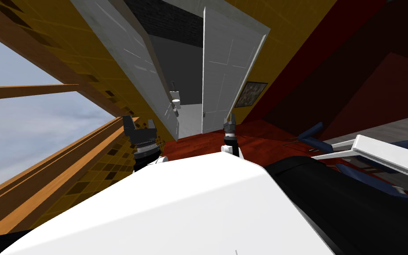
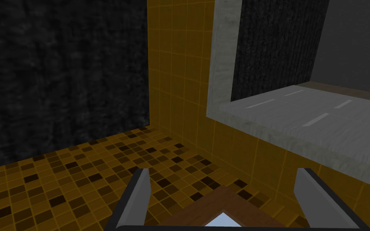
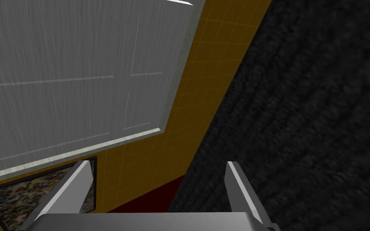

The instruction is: Push the door open

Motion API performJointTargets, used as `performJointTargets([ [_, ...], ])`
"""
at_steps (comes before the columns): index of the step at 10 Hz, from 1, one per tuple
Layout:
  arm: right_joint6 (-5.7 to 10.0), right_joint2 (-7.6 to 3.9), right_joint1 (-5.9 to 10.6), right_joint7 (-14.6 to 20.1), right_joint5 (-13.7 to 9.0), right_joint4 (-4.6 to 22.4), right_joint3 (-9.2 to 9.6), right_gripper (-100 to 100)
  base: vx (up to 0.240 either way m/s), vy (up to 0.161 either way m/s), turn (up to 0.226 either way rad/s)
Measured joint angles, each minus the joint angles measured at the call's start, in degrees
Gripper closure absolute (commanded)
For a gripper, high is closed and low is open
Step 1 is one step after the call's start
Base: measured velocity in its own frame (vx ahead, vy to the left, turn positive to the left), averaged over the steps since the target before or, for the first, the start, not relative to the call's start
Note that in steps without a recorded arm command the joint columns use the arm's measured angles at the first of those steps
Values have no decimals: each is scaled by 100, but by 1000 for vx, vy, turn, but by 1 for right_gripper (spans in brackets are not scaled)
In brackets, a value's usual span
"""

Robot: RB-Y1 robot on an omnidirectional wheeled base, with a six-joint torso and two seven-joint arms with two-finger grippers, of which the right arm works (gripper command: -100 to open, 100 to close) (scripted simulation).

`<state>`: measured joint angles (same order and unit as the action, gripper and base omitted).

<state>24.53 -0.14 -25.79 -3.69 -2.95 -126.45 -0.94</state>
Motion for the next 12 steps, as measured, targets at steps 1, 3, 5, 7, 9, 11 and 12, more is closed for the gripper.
performJointTargets([
  [1,14,-19,10,3,1,59,6,-100,54,-25,38],
  [3,80,-36,98,-12,23,292,35,-100,64,-30,27],
  [5,113,-106,233,14,4,538,-18,-100,68,-16,17],
  [7,157,-147,313,29,3,745,-25,-100,70,-26,24],
  [9,243,-186,396,35,6,1015,-24,-100,75,-20,24],
  [11,280,-212,518,37,14,1275,-23,-100,80,-22,29],
  [12,331,-234,561,43,14,1428,-24,-100,93,-27,29],
])
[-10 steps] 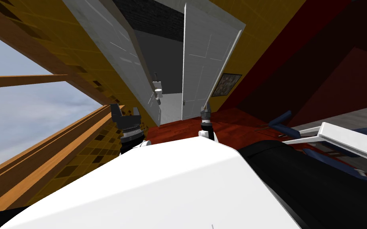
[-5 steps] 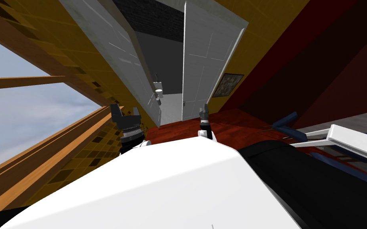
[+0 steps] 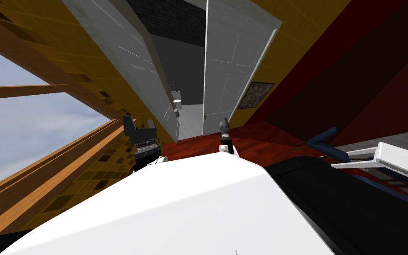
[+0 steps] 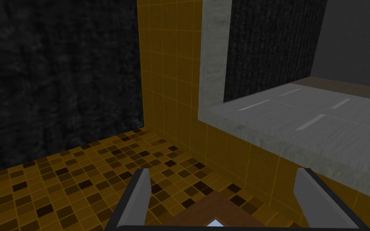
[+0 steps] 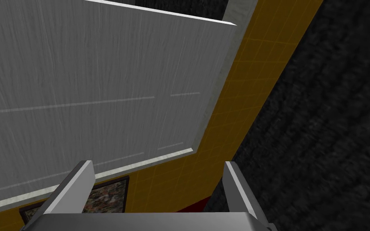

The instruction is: Push the door open

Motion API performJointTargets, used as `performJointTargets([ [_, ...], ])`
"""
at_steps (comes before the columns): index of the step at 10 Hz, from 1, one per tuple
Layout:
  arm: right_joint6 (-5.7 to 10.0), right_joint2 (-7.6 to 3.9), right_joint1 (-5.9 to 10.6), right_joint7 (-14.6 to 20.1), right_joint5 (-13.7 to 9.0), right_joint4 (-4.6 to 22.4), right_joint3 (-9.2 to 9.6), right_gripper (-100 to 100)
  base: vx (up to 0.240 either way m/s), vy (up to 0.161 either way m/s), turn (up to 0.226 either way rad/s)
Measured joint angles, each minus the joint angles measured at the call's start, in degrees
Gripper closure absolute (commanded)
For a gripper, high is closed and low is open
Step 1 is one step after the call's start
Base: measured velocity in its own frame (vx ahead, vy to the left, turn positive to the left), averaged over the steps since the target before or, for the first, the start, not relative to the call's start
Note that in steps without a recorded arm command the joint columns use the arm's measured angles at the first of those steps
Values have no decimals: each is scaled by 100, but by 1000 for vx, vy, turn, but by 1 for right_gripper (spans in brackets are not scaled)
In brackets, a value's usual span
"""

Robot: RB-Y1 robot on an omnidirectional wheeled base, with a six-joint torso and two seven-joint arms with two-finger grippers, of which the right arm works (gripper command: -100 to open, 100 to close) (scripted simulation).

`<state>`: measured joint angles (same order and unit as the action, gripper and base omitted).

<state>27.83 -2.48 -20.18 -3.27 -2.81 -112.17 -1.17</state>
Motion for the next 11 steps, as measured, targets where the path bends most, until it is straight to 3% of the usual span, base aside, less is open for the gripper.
performJointTargets([
  [11,389,-167,726,72,4,1733,-56,-100,83,-28,29],
])
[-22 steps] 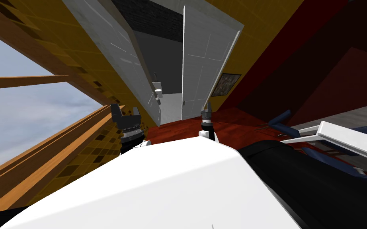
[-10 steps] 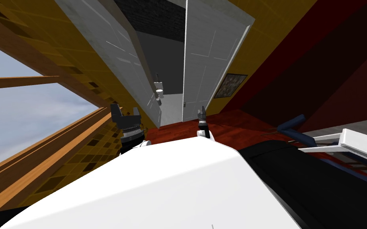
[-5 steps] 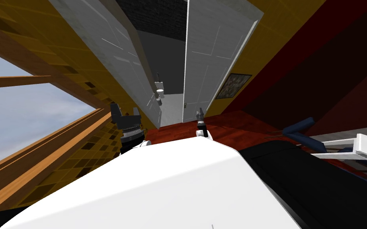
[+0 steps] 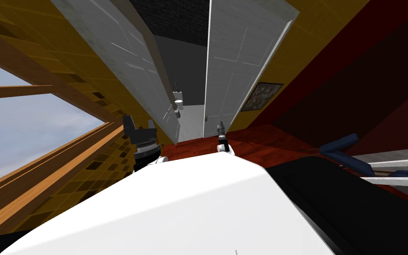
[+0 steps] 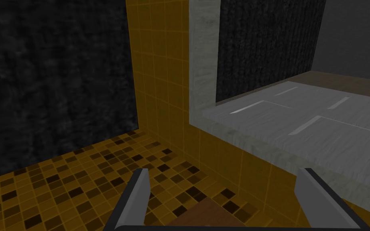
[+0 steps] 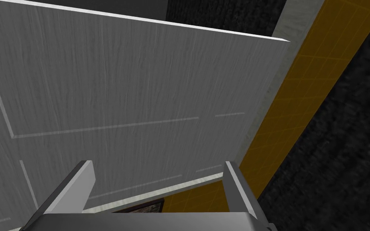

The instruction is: Push the door open

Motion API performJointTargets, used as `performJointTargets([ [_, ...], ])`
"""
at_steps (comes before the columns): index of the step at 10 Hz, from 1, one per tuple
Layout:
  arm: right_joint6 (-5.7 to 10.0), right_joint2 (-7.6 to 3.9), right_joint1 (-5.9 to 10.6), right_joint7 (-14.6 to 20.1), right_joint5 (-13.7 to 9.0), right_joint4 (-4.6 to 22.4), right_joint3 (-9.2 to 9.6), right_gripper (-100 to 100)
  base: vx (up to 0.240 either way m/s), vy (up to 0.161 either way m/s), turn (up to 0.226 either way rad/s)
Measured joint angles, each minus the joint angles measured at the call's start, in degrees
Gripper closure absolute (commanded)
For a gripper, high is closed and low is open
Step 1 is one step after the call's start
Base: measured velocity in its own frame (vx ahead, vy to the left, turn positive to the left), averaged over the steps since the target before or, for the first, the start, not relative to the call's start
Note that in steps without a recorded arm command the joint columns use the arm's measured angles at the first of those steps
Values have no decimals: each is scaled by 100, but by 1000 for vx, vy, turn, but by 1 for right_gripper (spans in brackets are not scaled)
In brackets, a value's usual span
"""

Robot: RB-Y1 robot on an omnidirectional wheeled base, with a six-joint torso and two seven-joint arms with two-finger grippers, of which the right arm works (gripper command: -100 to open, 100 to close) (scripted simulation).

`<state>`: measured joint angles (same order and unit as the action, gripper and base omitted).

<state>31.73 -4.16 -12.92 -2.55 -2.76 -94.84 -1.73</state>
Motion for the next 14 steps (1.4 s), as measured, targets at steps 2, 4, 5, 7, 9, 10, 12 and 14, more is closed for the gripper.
performJointTargets([
  [2,78,10,73,-2,11,268,10,-100,67,-32,26],
  [4,146,-21,240,20,7,616,-10,-100,98,-37,43],
  [5,203,-4,301,11,18,782,0,-100,71,-24,13],
  [7,248,-6,412,14,19,1068,-10,-100,56,-29,30],
  [9,298,-25,496,31,18,1312,-14,-100,54,-17,19],
  [10,354,-34,567,43,16,1501,-23,-100,72,-32,40],
  [12,456,-48,709,68,15,1882,-33,-100,100,-46,37],
  [14,503,-46,827,77,18,2150,-39,-100,63,-25,19],
])
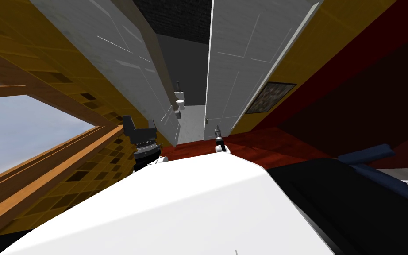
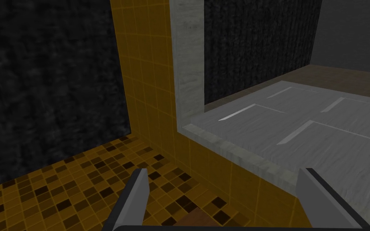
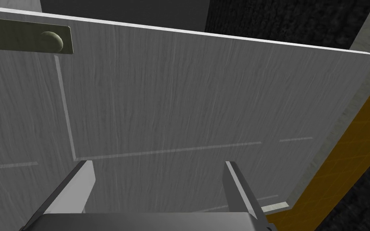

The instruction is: Push the door open

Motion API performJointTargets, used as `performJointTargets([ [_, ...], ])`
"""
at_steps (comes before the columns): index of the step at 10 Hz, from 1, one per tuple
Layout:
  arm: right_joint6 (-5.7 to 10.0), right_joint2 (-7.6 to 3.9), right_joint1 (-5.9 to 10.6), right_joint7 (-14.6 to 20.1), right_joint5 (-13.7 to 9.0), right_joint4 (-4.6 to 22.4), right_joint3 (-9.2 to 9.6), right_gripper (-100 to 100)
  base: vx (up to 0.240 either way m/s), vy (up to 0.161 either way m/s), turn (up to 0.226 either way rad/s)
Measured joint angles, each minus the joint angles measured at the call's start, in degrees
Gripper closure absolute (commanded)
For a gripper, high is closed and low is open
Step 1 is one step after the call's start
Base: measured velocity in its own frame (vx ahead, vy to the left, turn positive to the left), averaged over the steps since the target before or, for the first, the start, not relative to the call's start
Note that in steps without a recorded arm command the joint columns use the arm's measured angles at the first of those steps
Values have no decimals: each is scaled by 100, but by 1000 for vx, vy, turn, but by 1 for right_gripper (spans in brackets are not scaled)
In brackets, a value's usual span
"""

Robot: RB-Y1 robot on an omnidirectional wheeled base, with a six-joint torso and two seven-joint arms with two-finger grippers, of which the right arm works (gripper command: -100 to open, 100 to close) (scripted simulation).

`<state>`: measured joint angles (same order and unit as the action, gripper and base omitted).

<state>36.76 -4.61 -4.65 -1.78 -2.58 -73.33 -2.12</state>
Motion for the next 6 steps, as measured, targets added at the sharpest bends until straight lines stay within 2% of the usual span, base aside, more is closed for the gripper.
performJointTargets([
  [2,32,23,68,-8,8,190,3,-100,46,-15,19],
  [4,173,29,231,-1,8,613,-12,-100,83,-34,39],
  [6,234,29,359,26,9,940,-17,-100,91,-44,35],
])
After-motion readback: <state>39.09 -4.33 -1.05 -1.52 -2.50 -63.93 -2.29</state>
